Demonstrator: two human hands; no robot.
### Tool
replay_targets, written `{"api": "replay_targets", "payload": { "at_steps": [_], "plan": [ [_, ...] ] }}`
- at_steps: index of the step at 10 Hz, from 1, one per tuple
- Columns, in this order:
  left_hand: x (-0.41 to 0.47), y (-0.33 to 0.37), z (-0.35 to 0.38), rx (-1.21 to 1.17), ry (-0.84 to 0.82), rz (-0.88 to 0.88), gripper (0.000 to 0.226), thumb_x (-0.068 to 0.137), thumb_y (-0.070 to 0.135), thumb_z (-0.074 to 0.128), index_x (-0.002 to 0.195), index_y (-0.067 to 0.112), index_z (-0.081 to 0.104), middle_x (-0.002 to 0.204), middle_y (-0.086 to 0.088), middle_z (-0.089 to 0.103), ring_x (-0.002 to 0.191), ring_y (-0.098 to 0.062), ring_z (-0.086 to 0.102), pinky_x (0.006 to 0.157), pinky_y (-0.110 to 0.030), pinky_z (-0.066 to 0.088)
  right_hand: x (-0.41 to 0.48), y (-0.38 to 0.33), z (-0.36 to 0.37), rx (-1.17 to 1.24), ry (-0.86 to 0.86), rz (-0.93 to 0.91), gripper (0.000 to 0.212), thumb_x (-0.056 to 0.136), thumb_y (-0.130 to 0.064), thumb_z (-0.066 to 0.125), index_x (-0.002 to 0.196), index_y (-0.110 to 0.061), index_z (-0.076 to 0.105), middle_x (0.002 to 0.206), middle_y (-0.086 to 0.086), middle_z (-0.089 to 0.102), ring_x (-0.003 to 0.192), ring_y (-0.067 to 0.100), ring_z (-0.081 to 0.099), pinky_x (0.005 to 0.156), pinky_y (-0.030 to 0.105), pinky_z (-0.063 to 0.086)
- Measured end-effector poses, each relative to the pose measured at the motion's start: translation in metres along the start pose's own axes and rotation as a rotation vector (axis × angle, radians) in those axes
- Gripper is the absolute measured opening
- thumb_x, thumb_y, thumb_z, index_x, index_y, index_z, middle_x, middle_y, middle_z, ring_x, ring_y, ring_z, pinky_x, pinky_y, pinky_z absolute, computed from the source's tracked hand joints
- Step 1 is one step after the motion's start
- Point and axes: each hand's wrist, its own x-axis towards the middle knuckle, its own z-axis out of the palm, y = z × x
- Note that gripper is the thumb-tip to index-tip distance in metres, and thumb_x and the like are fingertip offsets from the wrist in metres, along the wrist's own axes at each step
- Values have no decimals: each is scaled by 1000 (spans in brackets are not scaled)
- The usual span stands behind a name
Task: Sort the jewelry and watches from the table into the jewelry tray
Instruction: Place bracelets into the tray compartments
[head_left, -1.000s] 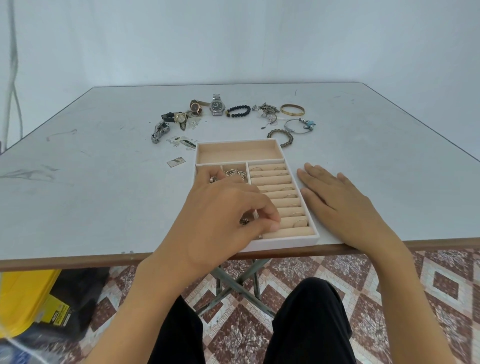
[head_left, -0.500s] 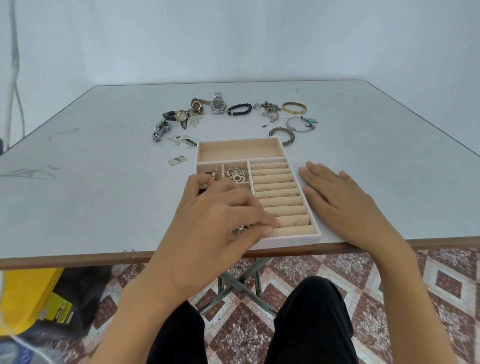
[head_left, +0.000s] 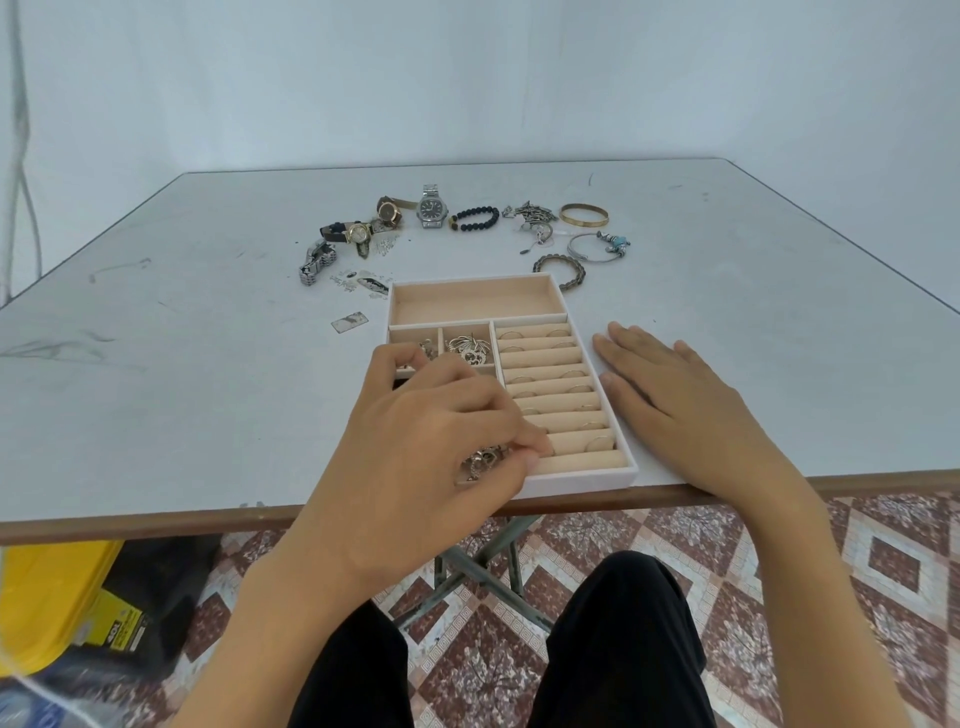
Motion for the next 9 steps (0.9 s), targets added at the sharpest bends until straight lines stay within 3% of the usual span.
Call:
{"api": "replay_targets", "payload": {
  "at_steps": [2, 6, 9],
  "plan": [
    [2, 0, 1, -12, -20, -4, 23, 87, 43, 51, 90, 40, 74, 86, 23, 64, 96, -2, 55, 96, -21, 18, 1, 0, 1, 2, 5, 0, 49, 103, -37, 25, 151, -30, 22, 159, -14, 11, 146, 1, 5, 118, 26, -2],
    [3, -6, 1, -4, -30, 42, 21, 90, 44, 51, 93, 41, 72, 87, 26, 64, 93, 4, 53, 100, -31, 23, 1, 0, 1, 3, 0, 0, 49, 103, -37, 25, 151, -30, 21, 159, -14, 11, 146, 1, 5, 118, 26, -3],
    [24, -42, -14, -118, 120, -19, 13, 88, 39, 58, 94, 40, 70, 86, 25, 66, 90, 2, 57, 95, -29, 32, 1, 1, 0, 14, 3, -5, 49, 102, -37, 25, 151, -30, 23, 159, -14, 12, 145, 0, 5, 117, 25, -2]
  ]
}}
